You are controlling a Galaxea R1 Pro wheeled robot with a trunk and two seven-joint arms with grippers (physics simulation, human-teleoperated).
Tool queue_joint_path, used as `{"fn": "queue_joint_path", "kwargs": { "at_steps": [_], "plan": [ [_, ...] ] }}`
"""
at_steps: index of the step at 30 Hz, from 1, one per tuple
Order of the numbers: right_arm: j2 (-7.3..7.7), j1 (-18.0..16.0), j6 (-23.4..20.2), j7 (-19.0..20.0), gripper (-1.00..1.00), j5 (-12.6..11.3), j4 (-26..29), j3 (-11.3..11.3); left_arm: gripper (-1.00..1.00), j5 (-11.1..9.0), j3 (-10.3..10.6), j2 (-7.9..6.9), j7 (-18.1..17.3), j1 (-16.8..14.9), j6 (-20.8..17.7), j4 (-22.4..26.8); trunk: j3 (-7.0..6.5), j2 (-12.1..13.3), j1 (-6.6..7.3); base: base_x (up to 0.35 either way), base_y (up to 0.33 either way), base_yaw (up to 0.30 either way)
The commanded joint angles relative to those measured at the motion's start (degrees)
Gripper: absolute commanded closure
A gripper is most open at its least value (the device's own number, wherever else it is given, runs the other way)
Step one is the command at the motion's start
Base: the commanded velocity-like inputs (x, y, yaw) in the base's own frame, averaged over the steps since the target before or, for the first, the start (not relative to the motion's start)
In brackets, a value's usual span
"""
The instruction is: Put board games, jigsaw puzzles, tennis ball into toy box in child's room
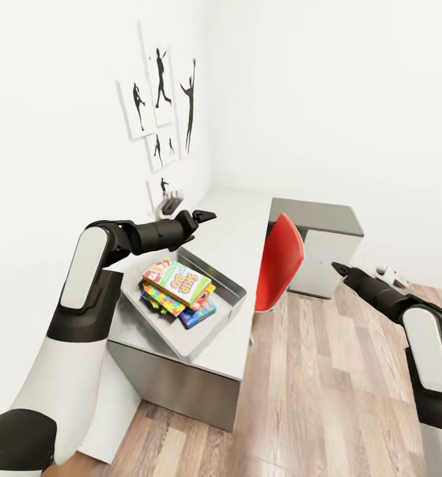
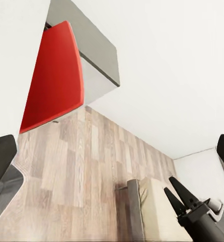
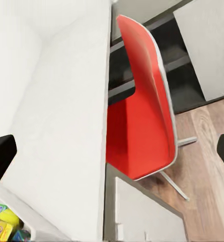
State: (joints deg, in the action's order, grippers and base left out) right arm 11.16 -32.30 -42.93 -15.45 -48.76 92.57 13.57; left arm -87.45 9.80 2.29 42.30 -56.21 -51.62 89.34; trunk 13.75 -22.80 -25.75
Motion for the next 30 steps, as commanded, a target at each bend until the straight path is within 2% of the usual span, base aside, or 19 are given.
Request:
{"fn": "queue_joint_path", "kwargs": {
  "at_steps": [1,3,4,5,11,12,13,19,21,22,24,25,26,28,30],
  "plan": [
    [0.02,-0.1,-0.2,-0.5,-1.0,-0.6,0.1,0.0,-1.0,-0.5,0.0,0.02,0.6,-0.1,-0.1,0.0,0.12,-0.1,-0.04,0.0,0.0,-0.288],
    [0.47,0.2,-0.8,-0.5,-1.0,-0.6,0.1,1.3,-1.0,-0.5,0.1,0.08,0.6,-0.1,-0.1,0.0,0.12,-0.1,-0.04,0.0,0.0,-0.288],
    [1.03,1.0,-1.5,-0.6,-1.0,-0.6,0.0,3.1,-1.0,-0.5,0.3,0.14,0.6,-0.2,-0.1,0.0,0.12,-0.1,-0.04,0.0,0.0,-0.289],
    [1.26,1.4,-1.9,-0.6,-1.0,-0.6,0.0,3.6,-1.0,-0.5,0.3,0.16,0.6,-0.2,-0.1,0.0,0.12,-0.1,-0.04,0.0,0.0,-0.289],
    [2.85,2.8,-4.7,-0.6,-1.0,-0.5,-0.3,5.2,-1.0,-0.6,0.5,0.31,0.6,-0.3,-0.1,0.0,0.12,-0.1,-0.04,0.0,0.0,-0.289],
    [4.01,3.3,-6.6,-0.6,-1.0,-0.6,-1.0,6.6,-1.0,-0.6,0.5,0.68,0.6,-0.3,-0.1,0.0,0.12,-0.1,-0.04,0.0,0.0,-0.289],
    [4.32,3.4,-7.3,-0.6,-1.0,-0.6,-1.4,7.1,-1.0,-0.6,0.5,0.8,0.6,-0.3,-0.1,0.0,0.12,-0.1,-0.04,0.0,0.0,-0.289],
    [5.18,3.6,-10.7,-0.5,-1.0,-0.7,-4.7,8.7,-1.0,-0.6,0.7,1.2,0.6,-0.4,-0.1,0.0,0.12,-0.1,-0.04,0.0,0.0,-0.289],
    [5.88,3.6,-12.0,-0.5,-1.0,-0.7,-6.8,9.3,-1.0,-0.6,1.2,1.34,0.6,-0.6,-0.1,0.0,0.12,-0.1,-0.04,0.0,0.0,-0.289],
    [7.54,3.7,-13.1,-0.5,-1.0,-0.8,-9.2,9.8,-1.0,-0.6,2.7,1.47,0.6,-1.0,0.1,0.0,0.12,-0.1,-0.04,0.0,0.0,-0.289],
    [8.69,3.7,-13.5,-0.5,-1.0,-0.8,-10.2,10.0,-1.0,-0.5,3.7,1.73,0.6,-1.4,0.2,0.0,0.12,-0.1,-0.04,0.0,0.0,-0.289],
    [8.69,3.7,-13.5,-0.5,-1.0,-0.8,-10.2,10.0,-1.0,-0.5,3.7,1.73,0.6,-1.4,0.2,0.0,0.12,-0.1,-0.04,0.0,0.0,-0.289],
    [9.58,3.8,-13.8,-0.3,-1.0,-0.8,-10.9,10.2,-1.0,-0.5,4.6,2.09,0.6,-1.7,0.4,-0.1,0.12,-0.1,-0.04,0.0,0.0,-0.289],
    [10.23,4.1,-14.0,0.1,-1.0,-0.8,-11.5,10.3,-1.0,-0.5,5.3,2.4,0.6,-2.0,0.5,-0.1,0.12,-0.1,-0.04,0.0,0.0,-0.289],
    [10.47,4.4,-14.0,0.5,-1.0,-0.8,-11.8,10.3,-1.0,-0.5,5.5,2.55,0.6,-2.1,0.5,-0.2,0.12,-0.1,-0.04,0.0,0.0,-0.289]
  ]
}}
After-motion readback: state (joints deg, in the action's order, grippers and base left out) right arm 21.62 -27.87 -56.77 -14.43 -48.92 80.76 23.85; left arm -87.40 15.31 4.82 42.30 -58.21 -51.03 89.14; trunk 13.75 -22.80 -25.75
